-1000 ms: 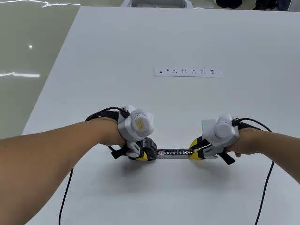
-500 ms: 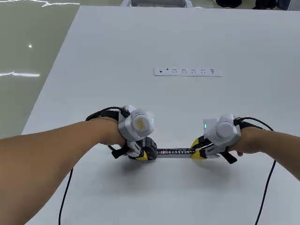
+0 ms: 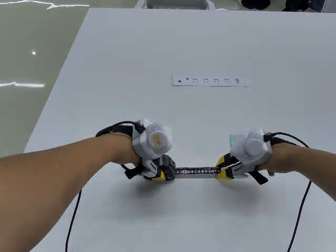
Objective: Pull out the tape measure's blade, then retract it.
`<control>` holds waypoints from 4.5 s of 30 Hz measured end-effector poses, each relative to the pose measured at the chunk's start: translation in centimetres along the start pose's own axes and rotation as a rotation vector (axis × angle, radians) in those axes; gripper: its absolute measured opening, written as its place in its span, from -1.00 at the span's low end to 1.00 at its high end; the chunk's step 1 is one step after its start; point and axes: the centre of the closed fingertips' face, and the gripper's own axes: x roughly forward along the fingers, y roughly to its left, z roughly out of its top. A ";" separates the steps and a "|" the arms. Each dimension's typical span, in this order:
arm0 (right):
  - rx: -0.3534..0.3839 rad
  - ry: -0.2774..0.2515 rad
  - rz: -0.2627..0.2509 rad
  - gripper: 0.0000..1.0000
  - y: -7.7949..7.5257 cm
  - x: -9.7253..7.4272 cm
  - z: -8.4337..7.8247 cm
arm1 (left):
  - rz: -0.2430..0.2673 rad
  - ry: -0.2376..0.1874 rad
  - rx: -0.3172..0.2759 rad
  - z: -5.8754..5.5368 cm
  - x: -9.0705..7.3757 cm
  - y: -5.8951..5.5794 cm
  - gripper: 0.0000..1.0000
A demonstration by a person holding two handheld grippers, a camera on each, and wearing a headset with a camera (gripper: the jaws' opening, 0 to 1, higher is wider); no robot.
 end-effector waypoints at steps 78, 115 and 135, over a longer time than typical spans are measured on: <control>0.011 0.017 -0.012 -0.74 -0.3 -1.6 -2.3 | -0.001 -0.005 -0.010 0.0 -0.1 0.0 -0.31; 0.024 0.028 -0.015 -0.74 -0.2 -2.4 -3.5 | 0.000 -0.002 -0.010 0.0 0.0 0.0 -0.31; 0.027 0.034 -0.020 -0.74 -0.3 -2.8 -4.2 | 0.000 -0.005 -0.015 0.0 0.0 0.0 -0.31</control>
